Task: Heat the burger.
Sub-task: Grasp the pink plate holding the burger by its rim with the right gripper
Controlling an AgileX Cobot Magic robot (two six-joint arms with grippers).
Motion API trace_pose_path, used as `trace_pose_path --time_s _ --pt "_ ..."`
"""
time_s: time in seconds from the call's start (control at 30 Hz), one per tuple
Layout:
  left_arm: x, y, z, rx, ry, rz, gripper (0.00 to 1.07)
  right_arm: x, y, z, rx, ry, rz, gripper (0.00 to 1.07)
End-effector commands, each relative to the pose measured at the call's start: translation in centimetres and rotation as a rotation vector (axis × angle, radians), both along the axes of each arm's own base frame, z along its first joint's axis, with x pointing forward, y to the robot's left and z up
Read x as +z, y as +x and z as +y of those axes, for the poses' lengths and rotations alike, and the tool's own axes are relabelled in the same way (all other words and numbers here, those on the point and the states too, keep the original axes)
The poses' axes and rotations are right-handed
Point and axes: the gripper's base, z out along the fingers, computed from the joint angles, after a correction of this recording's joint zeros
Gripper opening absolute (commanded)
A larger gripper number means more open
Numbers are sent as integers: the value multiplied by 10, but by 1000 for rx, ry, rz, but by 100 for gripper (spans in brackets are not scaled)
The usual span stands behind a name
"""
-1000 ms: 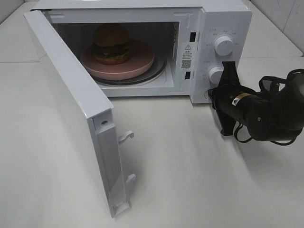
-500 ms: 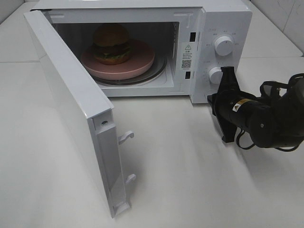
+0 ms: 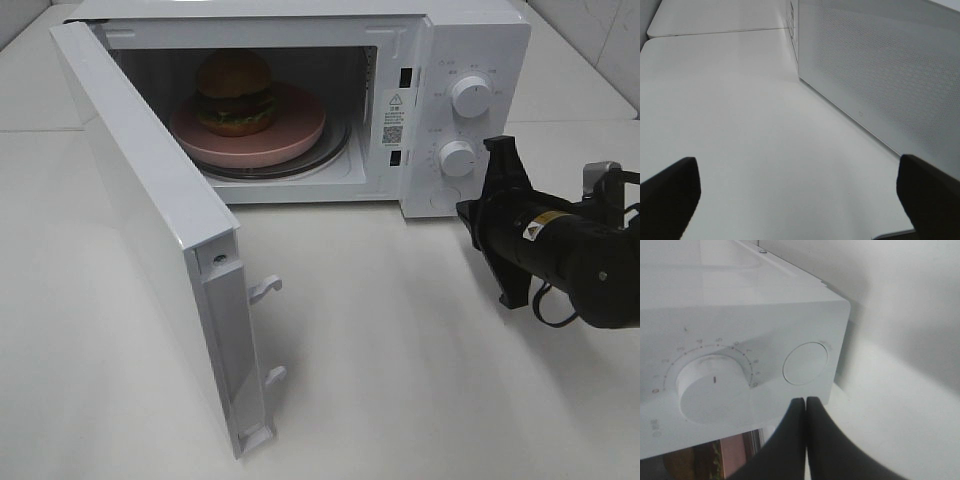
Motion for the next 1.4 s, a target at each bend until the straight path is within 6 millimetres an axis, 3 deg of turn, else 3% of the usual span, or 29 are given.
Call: trace_pose_path --time_s 0.03,0.37,0.43,0.5,0.53,0.6,0.63,0.67,0.7,0.8,0.97,1.0,1.03,1.1,1.13,1.17,1.2,1.33,1.4 --pt "0 -2 0 -3 -12 -26 102 8 -11 -3 69 -94 12 0" --pt "0 -2 0 -3 -12 -26 102 39 -36 -5 440 -527 114 0" --pt "0 -2 0 -3 -12 -26 102 52 -41 -1 658 -706 126 0" --pt "0 -2 0 -3 -12 -26 102 54 -42 1 729 -741 146 0" --pt "0 -2 0 -3 -12 -26 102 62 -42 6 896 -818 161 0" --pt "0 -2 0 -3 -12 -26 102 66 -40 10 962 -843 161 0" --pt "0 -2 0 -3 -12 -26 102 72 -40 15 1141 -903 166 0" --pt "0 -2 0 -3 -12 -26 102 72 -40 15 1141 -903 166 0" --pt "0 -2 0 -3 -12 -26 102 78 -42 19 1298 -952 158 0" --pt "0 -2 0 -3 -12 -26 102 85 -44 23 1453 -978 154 0" --pt "0 -2 0 -3 -12 -26 102 91 -44 23 1557 -1017 144 0" --pt "0 -2 0 -3 -12 -26 102 91 -44 22 1611 -1072 121 9" --pt "0 -2 0 -3 -12 -26 102 91 -44 22 1611 -1072 121 9" --pt "0 -2 0 -3 -12 -26 102 91 -44 21 1672 -1143 83 41" --pt "0 -2 0 -3 -12 -26 102 91 -44 21 1672 -1143 83 41" --pt "0 -2 0 -3 -12 -26 102 91 -44 21 1675 -1148 81 61" --pt "0 -2 0 -3 -12 -26 102 91 -44 21 1696 -1161 68 101" --pt "0 -2 0 -3 -12 -26 102 90 -46 21 1768 -1183 47 99" --pt "0 -2 0 -3 -12 -26 102 89 -51 20 1899 -1222 6 99"
